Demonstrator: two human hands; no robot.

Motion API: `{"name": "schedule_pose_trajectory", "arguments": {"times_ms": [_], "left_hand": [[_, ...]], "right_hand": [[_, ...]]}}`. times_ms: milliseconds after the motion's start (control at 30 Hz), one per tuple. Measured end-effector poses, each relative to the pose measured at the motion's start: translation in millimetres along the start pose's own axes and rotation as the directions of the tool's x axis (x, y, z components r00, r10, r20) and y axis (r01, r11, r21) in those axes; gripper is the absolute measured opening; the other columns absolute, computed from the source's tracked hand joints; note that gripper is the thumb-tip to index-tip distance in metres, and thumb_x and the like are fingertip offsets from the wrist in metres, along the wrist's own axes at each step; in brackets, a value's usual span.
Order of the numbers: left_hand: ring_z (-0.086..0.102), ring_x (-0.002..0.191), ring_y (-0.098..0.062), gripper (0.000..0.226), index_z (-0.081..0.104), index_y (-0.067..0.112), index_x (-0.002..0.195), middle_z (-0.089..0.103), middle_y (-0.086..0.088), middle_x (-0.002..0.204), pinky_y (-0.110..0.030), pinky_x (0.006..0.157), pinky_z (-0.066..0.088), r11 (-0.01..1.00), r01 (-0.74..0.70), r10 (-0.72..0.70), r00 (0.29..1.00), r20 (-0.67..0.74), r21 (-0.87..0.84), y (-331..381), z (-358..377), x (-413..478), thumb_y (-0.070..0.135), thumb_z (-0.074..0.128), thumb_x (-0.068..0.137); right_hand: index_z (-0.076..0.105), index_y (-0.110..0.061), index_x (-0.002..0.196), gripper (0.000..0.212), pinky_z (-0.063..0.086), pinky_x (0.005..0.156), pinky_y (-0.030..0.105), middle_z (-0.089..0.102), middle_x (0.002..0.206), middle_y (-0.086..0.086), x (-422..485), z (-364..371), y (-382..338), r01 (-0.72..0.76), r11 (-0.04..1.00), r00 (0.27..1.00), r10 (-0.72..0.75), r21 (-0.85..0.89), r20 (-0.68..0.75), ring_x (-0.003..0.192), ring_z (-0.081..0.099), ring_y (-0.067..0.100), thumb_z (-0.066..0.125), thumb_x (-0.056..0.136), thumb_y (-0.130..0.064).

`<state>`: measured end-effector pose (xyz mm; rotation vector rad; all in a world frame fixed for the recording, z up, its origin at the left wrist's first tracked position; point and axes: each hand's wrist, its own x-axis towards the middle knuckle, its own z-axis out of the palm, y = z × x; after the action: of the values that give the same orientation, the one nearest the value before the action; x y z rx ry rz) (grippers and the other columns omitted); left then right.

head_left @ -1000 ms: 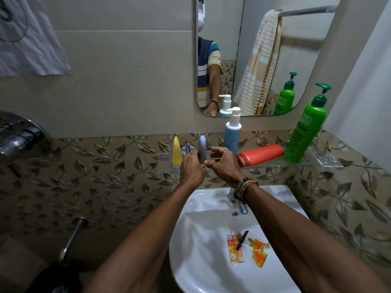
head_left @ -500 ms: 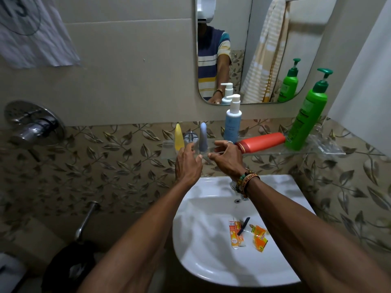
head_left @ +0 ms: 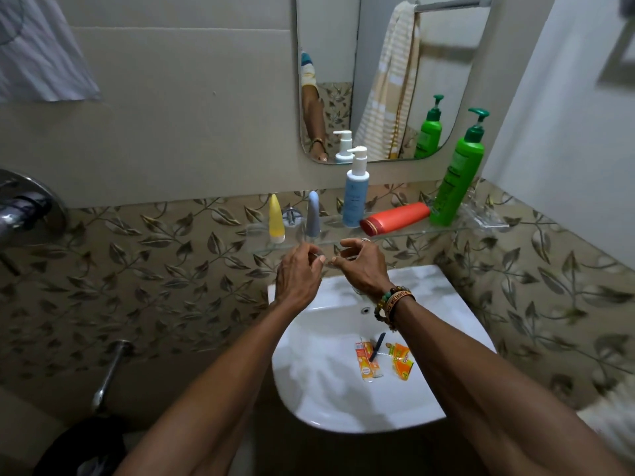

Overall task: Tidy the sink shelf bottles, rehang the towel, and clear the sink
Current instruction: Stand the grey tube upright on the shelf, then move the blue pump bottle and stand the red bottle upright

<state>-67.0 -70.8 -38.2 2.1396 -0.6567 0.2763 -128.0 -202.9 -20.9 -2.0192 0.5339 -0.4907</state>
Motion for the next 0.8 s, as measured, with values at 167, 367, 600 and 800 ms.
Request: {"name": "schedule_pose_trajectory", "arguments": {"times_ms": [167,367,600,800], "left_hand": [[0.059,0.090,-0.021,0.010,0.063,0.015,0.100,0.065,-0.003,0.095,-0.039,0.080,0.051,0.999,-0.037,0.040,0.996,0.083,-0.030,0.7,7.8,-10.9,0.022,0.063,0.093],[0.059,0.090,-0.021,0.010,0.063,0.013,0.099,0.064,-0.004,0.096,-0.040,0.081,0.052,0.997,-0.054,0.061,0.990,0.129,-0.056,14.1,15.8,-20.7,0.022,0.063,0.093],[0.058,0.091,-0.018,0.012,0.063,0.014,0.102,0.065,-0.003,0.098,-0.029,0.075,0.046,0.998,-0.016,0.023,0.990,0.136,-0.055,37.6,37.9,-13.2,0.023,0.062,0.095],[0.059,0.090,-0.019,0.010,0.063,0.013,0.101,0.065,-0.005,0.097,-0.030,0.074,0.048,0.999,0.000,0.006,0.992,0.129,-0.048,62.0,68.1,-12.9,0.021,0.062,0.095]], "right_hand": [[0.066,-0.010,0.122,0.049,0.060,0.083,0.040,0.068,0.100,0.001,-25.3,-6.1,11.1,-0.039,0.999,0.997,0.036,-0.033,-0.066,0.091,0.067,0.016,0.080,0.078,-0.024],[0.067,-0.014,0.120,0.044,0.059,0.084,0.037,0.071,0.100,0.000,-32.8,-24.8,23.8,-0.067,0.994,0.991,0.056,-0.087,-0.122,0.090,0.067,0.015,0.079,0.079,-0.027],[0.070,-0.015,0.114,0.038,0.058,0.082,0.035,0.072,0.099,0.001,-22.6,-53.2,37.9,-0.035,0.993,0.995,0.024,-0.109,-0.100,0.091,0.067,0.014,0.079,0.078,-0.028],[0.067,-0.012,0.119,0.045,0.058,0.084,0.036,0.069,0.099,0.001,-6.8,-83.1,58.4,-0.030,0.996,0.996,0.023,-0.080,-0.085,0.092,0.066,0.017,0.080,0.079,-0.026]]}}
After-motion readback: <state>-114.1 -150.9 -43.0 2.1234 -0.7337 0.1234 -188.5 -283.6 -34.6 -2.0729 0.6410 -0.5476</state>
